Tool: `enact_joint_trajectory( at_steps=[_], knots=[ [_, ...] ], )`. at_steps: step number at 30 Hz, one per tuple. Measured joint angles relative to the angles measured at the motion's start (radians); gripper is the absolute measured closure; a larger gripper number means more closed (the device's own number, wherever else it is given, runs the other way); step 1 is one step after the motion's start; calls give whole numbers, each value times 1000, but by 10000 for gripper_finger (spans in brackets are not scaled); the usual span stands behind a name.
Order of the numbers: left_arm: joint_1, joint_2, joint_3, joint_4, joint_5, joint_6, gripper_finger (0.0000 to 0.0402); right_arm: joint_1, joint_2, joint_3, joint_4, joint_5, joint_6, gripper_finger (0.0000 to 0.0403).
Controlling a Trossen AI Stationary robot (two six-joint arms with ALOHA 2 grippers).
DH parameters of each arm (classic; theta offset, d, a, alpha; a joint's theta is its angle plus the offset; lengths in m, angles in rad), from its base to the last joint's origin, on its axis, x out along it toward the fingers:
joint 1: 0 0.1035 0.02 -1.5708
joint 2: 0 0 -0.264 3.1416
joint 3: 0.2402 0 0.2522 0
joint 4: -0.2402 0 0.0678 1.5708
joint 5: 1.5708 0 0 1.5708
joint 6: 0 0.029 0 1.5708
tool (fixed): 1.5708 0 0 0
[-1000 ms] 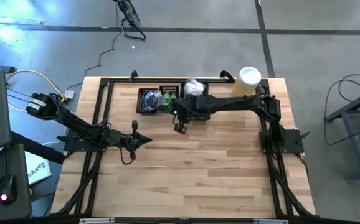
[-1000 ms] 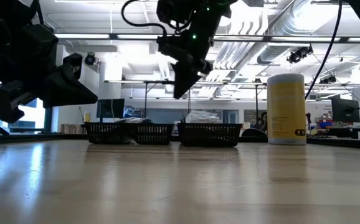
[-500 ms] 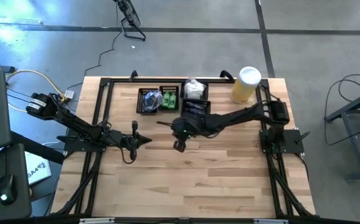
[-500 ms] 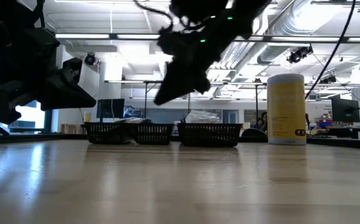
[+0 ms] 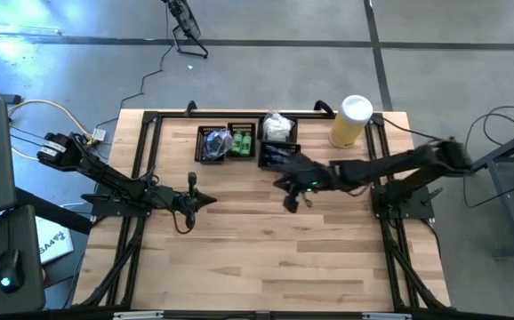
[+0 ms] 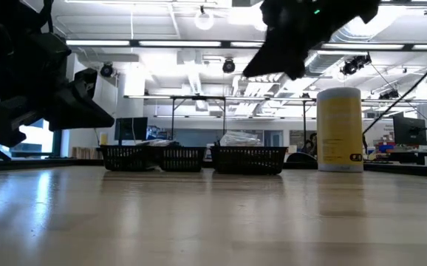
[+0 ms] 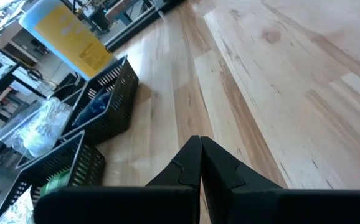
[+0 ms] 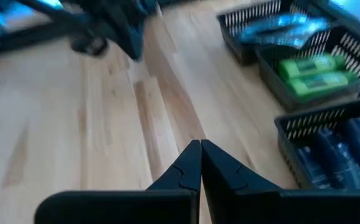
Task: Pick & Place Travel size toiletries
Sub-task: Return to Home Position
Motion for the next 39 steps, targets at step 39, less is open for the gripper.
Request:
enact_joint_trajectory(
  at_steps=[39],
  knots=[
    [0,0,0,-3,-16,0,402,0,-1021,-365,-240,-1,-19,400]
  ],
)
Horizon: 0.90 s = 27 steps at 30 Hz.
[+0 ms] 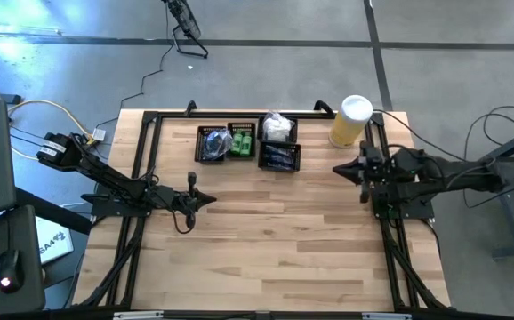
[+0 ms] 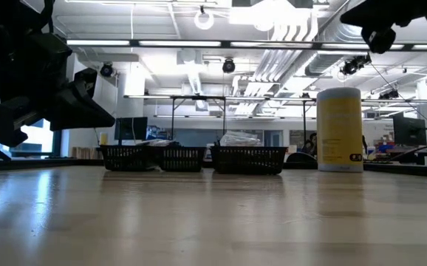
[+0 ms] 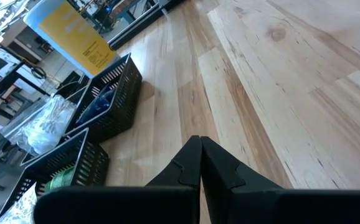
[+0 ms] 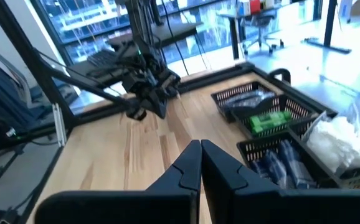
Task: Pick & Place Travel size toiletries
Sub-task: Return to Home Position
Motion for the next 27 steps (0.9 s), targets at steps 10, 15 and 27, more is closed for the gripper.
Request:
enact_joint_trajectory(
  at_steps=[10,15,27],
  knots=[
    [0,0,0,0,-2,0,402,0,-124,0,-62,-7,-18,400],
    [0,0,0,0,-2,0,402,0,-212,0,-65,-3,-15,400],
    [0,0,0,0,-17,0,402,0,-357,-137,3,-20,-10,400]
  ],
)
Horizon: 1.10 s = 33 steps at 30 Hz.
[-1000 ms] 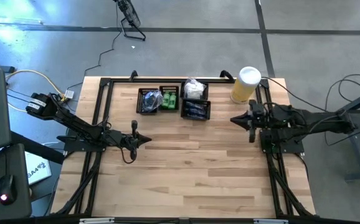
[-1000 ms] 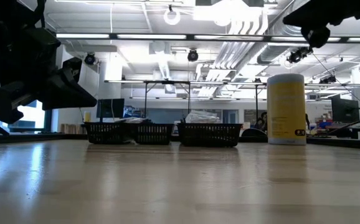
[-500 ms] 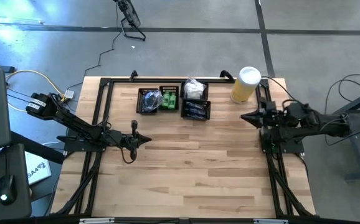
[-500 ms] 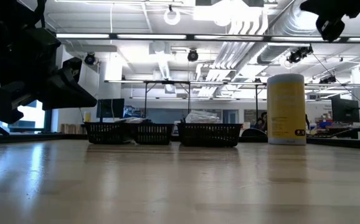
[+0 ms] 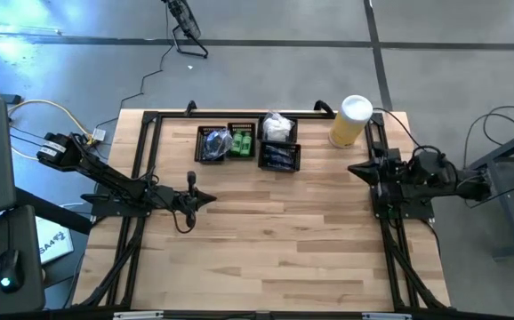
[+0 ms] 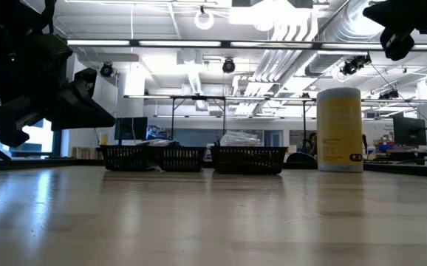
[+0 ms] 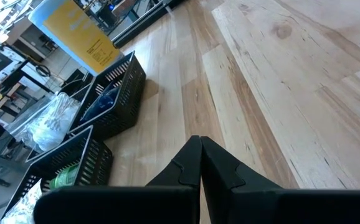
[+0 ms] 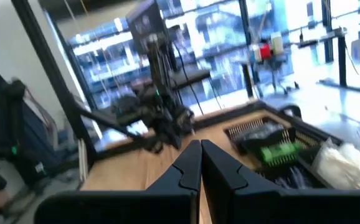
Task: Pick & Place Travel size toiletries
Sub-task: Return to Home Position
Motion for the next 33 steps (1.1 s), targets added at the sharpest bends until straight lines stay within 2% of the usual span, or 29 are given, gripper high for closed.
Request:
enact_joint_trajectory(
  at_steps=[4,13,20,29,33],
  knots=[
    [0,0,0,0,0,0,402,0,-52,-75,94,-14,0,400],
    [0,0,0,-1,-7,3,402,0,-33,-206,160,-36,-32,400],
    [0,0,0,0,-8,0,402,0,-34,-298,235,-68,-123,400],
    [0,-31,0,60,1,54,402,0,-33,-335,204,-65,-33,400],
    [0,-102,0,42,60,109,402,0,-33,-334,195,-77,-33,400]
  ],
)
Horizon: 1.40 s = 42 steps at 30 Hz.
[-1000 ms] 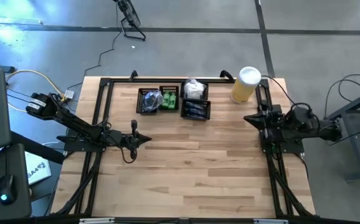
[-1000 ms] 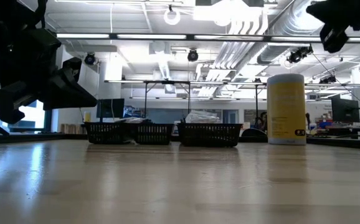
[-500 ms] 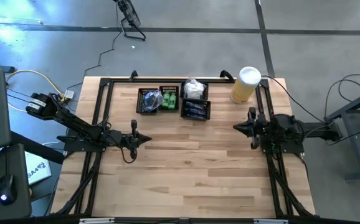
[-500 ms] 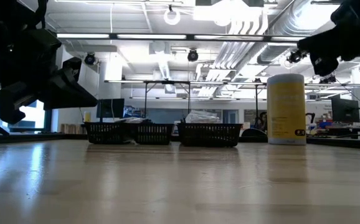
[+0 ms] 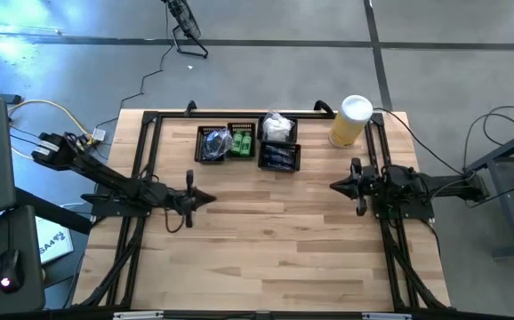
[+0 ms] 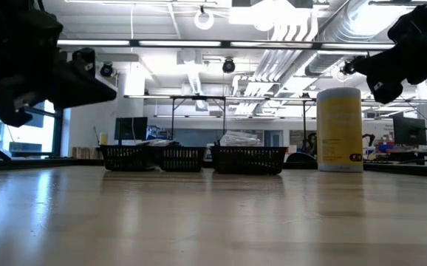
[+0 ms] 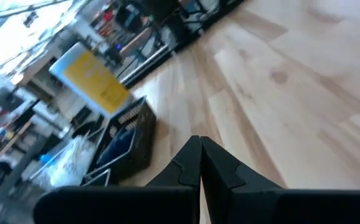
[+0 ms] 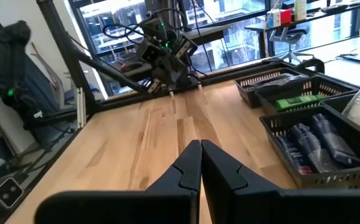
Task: Pick & Place Travel size toiletries
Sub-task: Return to Home Position
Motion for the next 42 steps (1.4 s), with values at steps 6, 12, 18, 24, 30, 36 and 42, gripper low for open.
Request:
enact_joint_trajectory(
  at_steps=[6,12,18,24,30,36,42],
  knots=[
    [0,-197,0,-272,33,2,402,0,0,0,-4,-11,0,400],
    [0,-453,0,-576,50,4,402,0,0,0,-3,-11,0,400],
    [0,-704,0,-790,153,23,402,0,0,0,-3,-11,0,400],
    [0,-868,4,-885,244,47,402,0,0,0,-3,-11,0,400],
    [0,-961,4,-900,287,149,402,0,0,-1,-2,-11,0,400],
    [0,-1004,40,-1036,297,147,402,0,0,-1,-2,-10,0,400],
    [0,-1021,51,-1113,350,128,402,0,0,-2,4,-10,0,400]
  ],
)
